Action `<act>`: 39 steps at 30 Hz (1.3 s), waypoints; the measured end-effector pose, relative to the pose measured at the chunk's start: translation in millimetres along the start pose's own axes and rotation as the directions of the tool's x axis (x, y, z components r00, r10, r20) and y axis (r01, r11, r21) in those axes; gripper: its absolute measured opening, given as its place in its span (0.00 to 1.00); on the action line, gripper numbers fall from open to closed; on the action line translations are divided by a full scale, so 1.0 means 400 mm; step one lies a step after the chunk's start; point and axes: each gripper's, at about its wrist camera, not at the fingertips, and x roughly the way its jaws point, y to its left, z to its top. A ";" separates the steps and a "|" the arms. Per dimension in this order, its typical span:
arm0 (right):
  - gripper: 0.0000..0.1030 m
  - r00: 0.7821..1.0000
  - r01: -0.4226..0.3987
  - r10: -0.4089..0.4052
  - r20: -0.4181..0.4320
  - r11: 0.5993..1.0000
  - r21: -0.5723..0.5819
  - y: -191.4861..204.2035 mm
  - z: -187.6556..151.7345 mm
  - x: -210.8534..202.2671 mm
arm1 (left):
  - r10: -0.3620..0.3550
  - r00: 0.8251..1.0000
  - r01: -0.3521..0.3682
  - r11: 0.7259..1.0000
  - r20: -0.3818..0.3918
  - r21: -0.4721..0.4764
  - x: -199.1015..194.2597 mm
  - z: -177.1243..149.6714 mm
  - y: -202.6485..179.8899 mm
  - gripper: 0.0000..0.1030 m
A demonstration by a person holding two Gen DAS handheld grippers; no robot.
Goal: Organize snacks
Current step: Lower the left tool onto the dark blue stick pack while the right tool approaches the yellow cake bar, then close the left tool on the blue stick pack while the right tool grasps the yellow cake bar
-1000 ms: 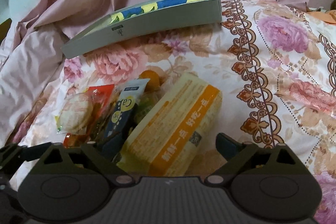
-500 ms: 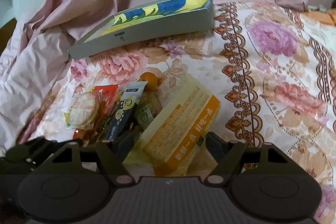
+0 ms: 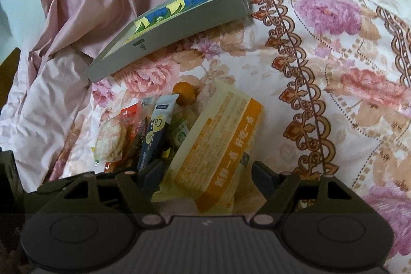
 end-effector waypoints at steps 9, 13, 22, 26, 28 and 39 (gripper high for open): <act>0.80 1.000 -0.023 0.023 -0.015 1.000 -0.002 0.010 -0.011 0.015 | 0.045 0.998 -0.048 0.996 -0.043 -0.073 -0.053 -0.046 0.028 0.34; 0.82 0.999 -0.040 0.040 -0.005 0.999 0.002 0.019 -0.035 0.038 | 0.057 0.998 -0.059 0.995 -0.026 -0.075 -0.082 -0.090 0.028 0.35; 0.90 0.996 0.008 -0.006 0.090 1.000 -0.021 0.057 -0.043 0.071 | 0.047 0.999 -0.049 0.996 -0.023 -0.077 -0.066 -0.107 0.035 0.42; 0.90 0.995 0.043 -0.045 0.084 0.999 0.019 0.043 -0.041 0.093 | 0.026 0.999 -0.028 0.995 -0.022 -0.100 -0.056 -0.104 0.043 0.49; 0.90 0.994 0.060 -0.060 0.088 0.998 0.001 0.046 -0.046 0.099 | 0.011 1.000 -0.014 0.994 -0.023 -0.106 -0.053 -0.103 0.045 0.53; 0.68 0.975 0.181 -0.164 0.149 0.978 -0.105 0.088 -0.087 0.097 | 0.005 1.000 -0.006 0.992 -0.007 -0.123 -0.061 -0.108 0.050 0.43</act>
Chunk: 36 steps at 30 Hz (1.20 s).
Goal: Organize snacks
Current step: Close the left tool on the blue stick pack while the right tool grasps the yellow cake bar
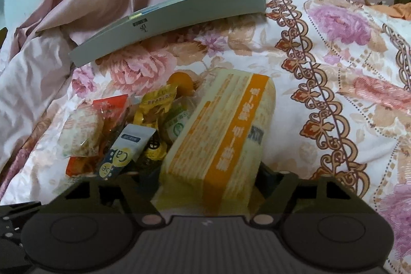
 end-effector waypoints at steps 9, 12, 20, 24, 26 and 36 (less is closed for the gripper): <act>0.65 0.999 0.021 -0.019 0.043 0.998 -0.051 0.005 -0.009 -0.017 | -0.021 0.999 0.021 1.000 0.027 0.002 -0.012 -0.005 0.000 0.36; 0.64 0.998 0.028 -0.025 0.052 0.998 -0.061 0.005 -0.010 -0.018 | -0.030 0.999 0.029 0.999 0.034 0.012 -0.014 -0.007 -0.003 0.35; 0.60 0.995 0.043 -0.035 0.099 0.995 -0.084 0.003 -0.016 -0.020 | -0.083 0.996 0.084 0.995 0.019 -0.049 -0.003 0.000 0.019 0.39; 0.60 0.993 0.044 -0.034 0.112 0.995 -0.088 0.000 -0.016 -0.024 | -0.104 0.995 0.104 0.991 0.009 -0.085 0.008 0.012 0.030 0.41; 0.60 0.993 0.044 -0.033 0.117 0.995 -0.092 0.000 -0.016 -0.025 | -0.109 0.994 0.109 0.989 0.007 -0.095 0.012 0.016 0.034 0.39; 0.59 0.982 0.065 -0.032 0.187 0.983 -0.169 0.016 -0.025 -0.040 | -0.100 0.994 0.103 0.993 0.050 -0.066 -0.007 0.003 0.016 0.31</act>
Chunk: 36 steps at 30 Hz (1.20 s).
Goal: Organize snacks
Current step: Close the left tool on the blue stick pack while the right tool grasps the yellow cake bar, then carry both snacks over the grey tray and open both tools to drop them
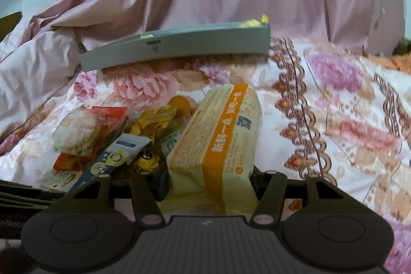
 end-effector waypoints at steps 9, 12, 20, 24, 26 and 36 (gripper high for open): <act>0.59 0.997 0.003 0.000 0.075 0.999 -0.046 0.011 0.012 -0.021 | -0.005 1.000 0.005 1.000 0.021 0.004 -0.019 -0.013 -0.018 0.29; 0.59 0.996 0.001 0.004 0.091 0.999 -0.050 0.012 0.016 -0.027 | -0.017 1.000 0.017 1.000 0.026 -0.025 -0.033 -0.015 -0.020 0.29; 0.59 0.987 -0.014 0.024 0.159 0.998 -0.062 0.015 0.044 -0.062 | -0.049 0.986 0.065 0.993 0.161 -0.099 -0.101 0.017 -0.028 0.29; 0.59 0.976 -0.028 0.043 0.213 0.997 -0.074 0.016 0.076 -0.081 | -0.036 0.973 0.062 0.992 0.228 -0.106 -0.121 0.073 -0.028 0.29; 0.59 0.971 -0.037 0.053 0.235 0.997 -0.071 0.012 0.100 -0.084 | -0.024 0.966 0.049 0.995 0.259 -0.092 -0.124 0.121 -0.030 0.29; 0.60 0.940 -0.052 0.064 0.335 0.998 -0.045 -0.039 0.267 -0.006 | 0.025 0.940 0.008 0.995 0.341 -0.095 -0.059 0.373 -0.045 0.29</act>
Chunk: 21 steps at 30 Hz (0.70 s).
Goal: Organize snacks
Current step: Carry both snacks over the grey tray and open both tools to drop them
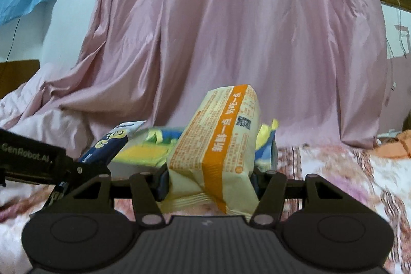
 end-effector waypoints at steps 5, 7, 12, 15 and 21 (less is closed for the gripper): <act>0.60 1.000 -0.019 0.019 -0.004 0.999 0.035 -0.039 0.034 0.100 | 0.010 1.000 -0.010 0.999 0.014 -0.032 0.113 0.089 -0.011 0.29; 0.60 0.999 -0.029 0.030 -0.015 0.999 0.039 -0.050 0.034 0.130 | 0.016 1.000 -0.015 0.998 0.014 -0.054 0.161 0.114 -0.013 0.29; 0.60 0.999 -0.039 0.041 -0.024 0.997 0.069 -0.084 0.029 0.198 | 0.043 0.999 -0.044 0.995 -0.019 -0.089 0.278 0.151 -0.014 0.29; 0.60 0.998 -0.045 0.049 -0.045 0.995 0.091 -0.098 0.020 0.230 | 0.058 0.997 -0.063 0.994 -0.053 -0.092 0.336 0.154 -0.015 0.29; 0.60 0.995 -0.043 0.053 -0.081 0.992 0.122 -0.111 0.003 0.273 | 0.074 0.990 -0.084 0.993 -0.118 -0.084 0.401 0.133 -0.009 0.29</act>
